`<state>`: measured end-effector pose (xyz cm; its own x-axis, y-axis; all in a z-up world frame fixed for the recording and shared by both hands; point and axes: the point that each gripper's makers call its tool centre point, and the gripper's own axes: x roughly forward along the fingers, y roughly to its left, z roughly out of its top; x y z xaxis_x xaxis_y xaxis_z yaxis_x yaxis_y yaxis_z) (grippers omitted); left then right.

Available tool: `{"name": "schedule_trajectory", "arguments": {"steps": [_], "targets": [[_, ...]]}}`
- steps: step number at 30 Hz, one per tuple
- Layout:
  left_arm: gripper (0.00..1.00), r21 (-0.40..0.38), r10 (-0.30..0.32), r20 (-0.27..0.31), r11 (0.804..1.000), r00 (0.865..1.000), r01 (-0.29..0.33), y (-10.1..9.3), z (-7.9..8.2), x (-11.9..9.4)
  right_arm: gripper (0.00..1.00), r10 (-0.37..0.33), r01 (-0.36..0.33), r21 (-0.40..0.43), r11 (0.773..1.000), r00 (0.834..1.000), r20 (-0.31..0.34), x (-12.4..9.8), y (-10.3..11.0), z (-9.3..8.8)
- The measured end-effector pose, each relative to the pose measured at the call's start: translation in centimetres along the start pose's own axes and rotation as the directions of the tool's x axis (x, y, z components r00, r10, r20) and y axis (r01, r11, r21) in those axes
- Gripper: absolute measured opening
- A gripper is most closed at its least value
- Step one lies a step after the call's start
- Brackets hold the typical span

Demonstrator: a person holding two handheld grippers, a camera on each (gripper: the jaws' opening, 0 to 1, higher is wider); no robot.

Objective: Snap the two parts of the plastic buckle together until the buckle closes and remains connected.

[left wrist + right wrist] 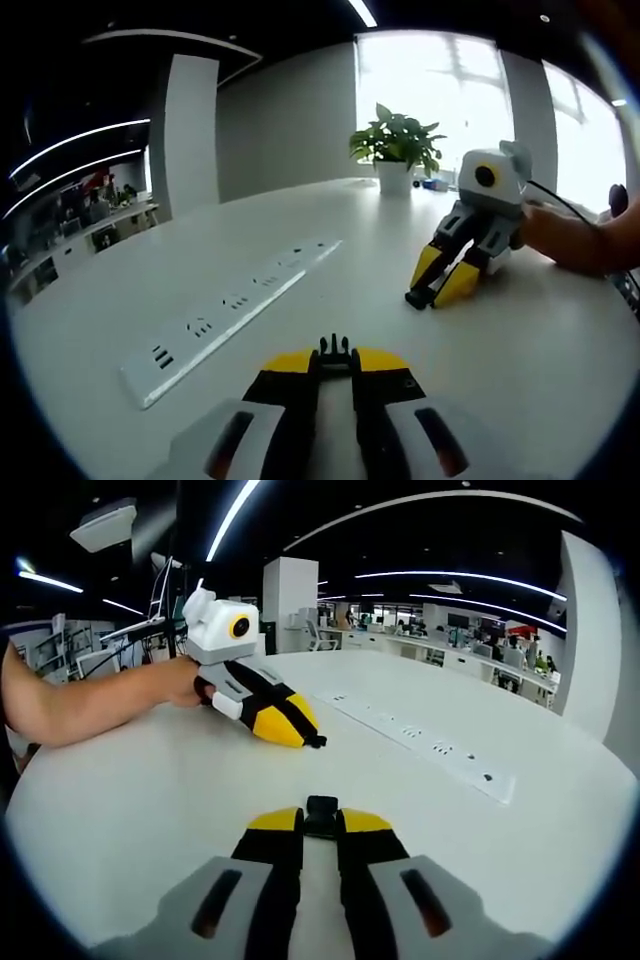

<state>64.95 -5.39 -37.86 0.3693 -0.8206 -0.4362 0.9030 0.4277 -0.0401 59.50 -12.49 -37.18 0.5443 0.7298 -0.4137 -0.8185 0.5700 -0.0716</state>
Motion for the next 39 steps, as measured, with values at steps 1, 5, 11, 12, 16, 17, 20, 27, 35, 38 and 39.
{"name": "schedule_trajectory", "arguments": {"steps": [1, 5, 11, 12, 16, 17, 20, 27, 35, 38, 39], "targets": [[0.12, 0.001, 0.001, 0.0, 1.0, 1.0, -0.001, 0.1, 0.0, 0.0, 0.12, 0.0, 0.0, 0.001, 1.0, 1.0, 0.0, 0.0, 0.0, 0.0], [0.12, -0.001, 0.0, 0.001, 1.0, 1.0, 0.0, 0.1, 0.0, -0.1, 0.12, 0.0, 0.0, 0.005, 1.0, 1.0, 0.001, 0.1, -0.1, 0.0], [0.12, -0.025, 0.021, -0.005, 0.999, 1.0, -0.021, 0.4, 0.0, -0.2, 0.12, 0.002, -0.002, 0.005, 1.0, 1.0, 0.003, 0.1, -0.2, 0.0], [0.12, -0.032, 0.025, -0.008, 0.999, 1.0, -0.026, 0.5, 0.0, -0.2, 0.12, 0.003, -0.003, 0.006, 1.0, 1.0, 0.003, 0.1, -0.2, 0.1], [0.12, -0.033, 0.032, -0.015, 0.999, 0.999, -0.032, 0.6, 0.0, -0.3, 0.12, 0.002, -0.002, 0.004, 1.0, 1.0, -0.001, 0.1, -0.2, 0.1], [0.12, -0.031, 0.033, -0.017, 0.999, 0.999, -0.033, 0.6, -0.1, -0.3, 0.12, 0.001, -0.001, 0.003, 1.0, 1.0, -0.002, 0.1, -0.1, 0.0], [0.11, -0.03, 0.034, -0.02, 0.999, 0.999, -0.034, 0.6, -0.1, -0.4, 0.12, 0.001, -0.001, 0.006, 1.0, 1.0, -0.004, 0.1, -0.1, 0.1], [0.11, -0.015, 0.027, -0.028, 0.999, 0.999, -0.028, 0.6, -0.2, -0.6, 0.11, -0.012, 0.012, -0.001, 1.0, 1.0, -0.009, 0.0, -0.2, 0.1], [0.11, -0.026, -0.003, -0.03, 1.0, 1.0, 0.002, 0.1, -0.1, -0.6, 0.11, -0.041, 0.041, -0.003, 0.999, 0.999, 0.009, -0.4, -0.9, 0.8], [0.11, -0.02, -0.012, -0.026, 1.0, 1.0, 0.011, -0.2, 0.3, -0.7, 0.11, -0.054, 0.054, -0.006, 0.999, 0.998, 0.028, -0.7, -1.1, 1.5], [0.11, -0.019, -0.019, -0.023, 1.0, 1.0, 0.019, -0.4, 0.5, -0.8, 0.11, -0.057, 0.058, -0.005, 0.998, 0.998, 0.035, -0.9, -1.1, 1.7]]}}
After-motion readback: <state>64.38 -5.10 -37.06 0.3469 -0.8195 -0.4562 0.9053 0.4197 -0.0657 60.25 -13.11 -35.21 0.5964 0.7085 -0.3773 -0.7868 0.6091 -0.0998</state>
